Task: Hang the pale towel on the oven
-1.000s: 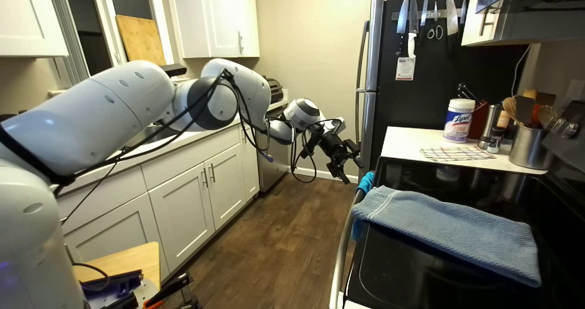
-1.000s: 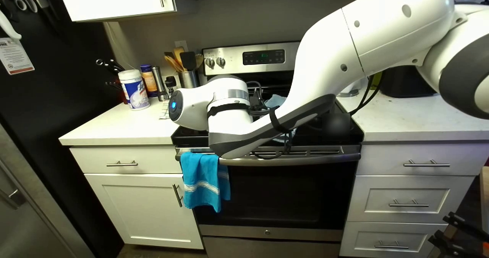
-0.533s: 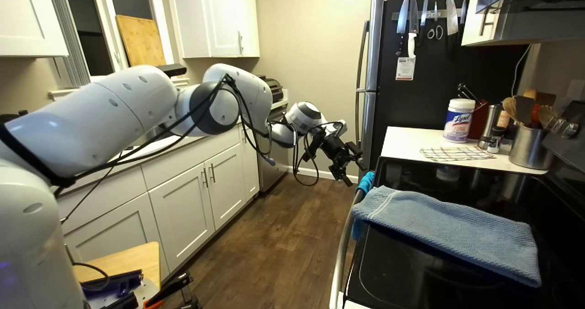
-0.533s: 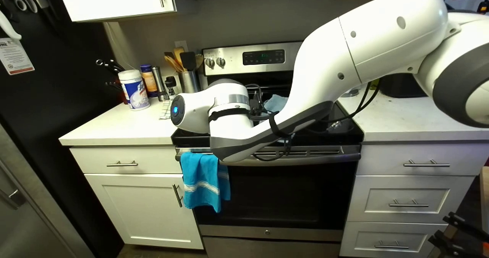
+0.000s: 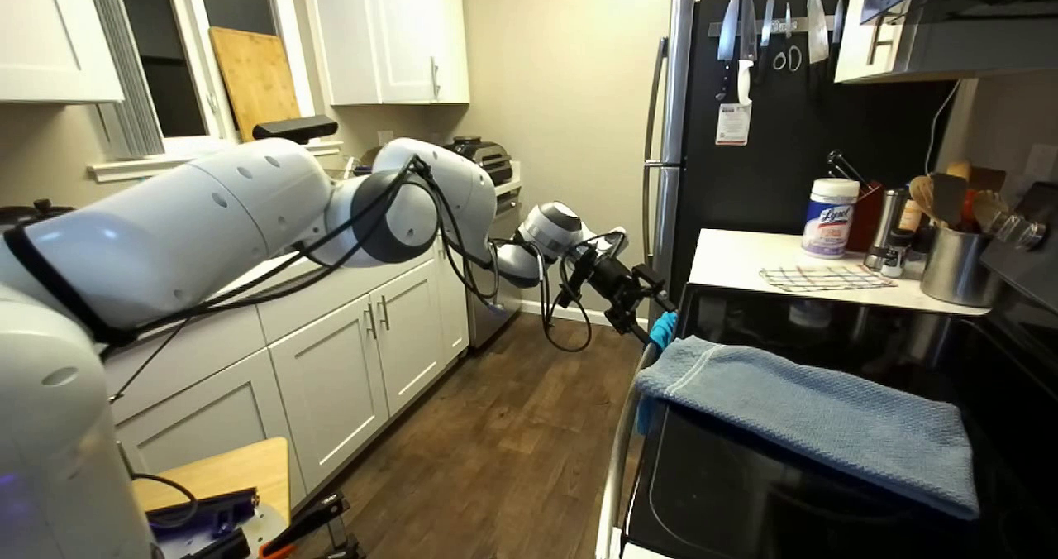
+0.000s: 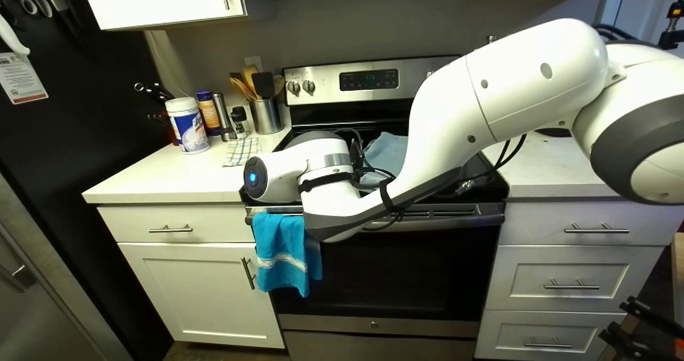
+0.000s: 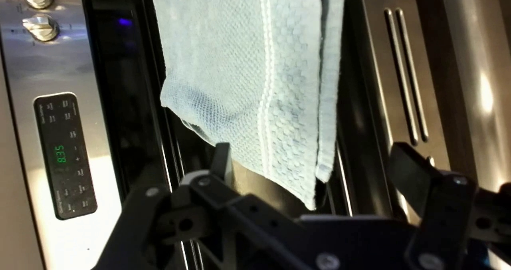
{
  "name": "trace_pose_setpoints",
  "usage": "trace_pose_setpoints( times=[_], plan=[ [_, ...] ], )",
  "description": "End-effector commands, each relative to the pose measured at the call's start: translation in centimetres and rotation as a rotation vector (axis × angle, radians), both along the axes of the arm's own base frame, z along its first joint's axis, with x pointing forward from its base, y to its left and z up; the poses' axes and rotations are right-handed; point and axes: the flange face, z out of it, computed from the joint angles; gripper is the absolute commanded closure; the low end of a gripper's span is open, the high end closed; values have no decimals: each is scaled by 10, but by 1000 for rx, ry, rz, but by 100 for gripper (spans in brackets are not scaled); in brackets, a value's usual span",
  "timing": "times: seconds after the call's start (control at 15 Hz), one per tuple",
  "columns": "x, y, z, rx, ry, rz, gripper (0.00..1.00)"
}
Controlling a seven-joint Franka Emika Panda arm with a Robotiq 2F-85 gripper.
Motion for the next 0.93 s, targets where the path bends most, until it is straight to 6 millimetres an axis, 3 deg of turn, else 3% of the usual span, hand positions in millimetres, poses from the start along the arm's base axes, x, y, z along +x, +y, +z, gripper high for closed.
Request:
trace_pose_setpoints(
  times=[0.0,0.4,0.87],
  plan=[
    [7,-3,-14,-24,8,63,0],
    [1,-14,-31,-58,62,30,0],
    [-13,-40,-32,-150,122,-121,0]
  ],
)
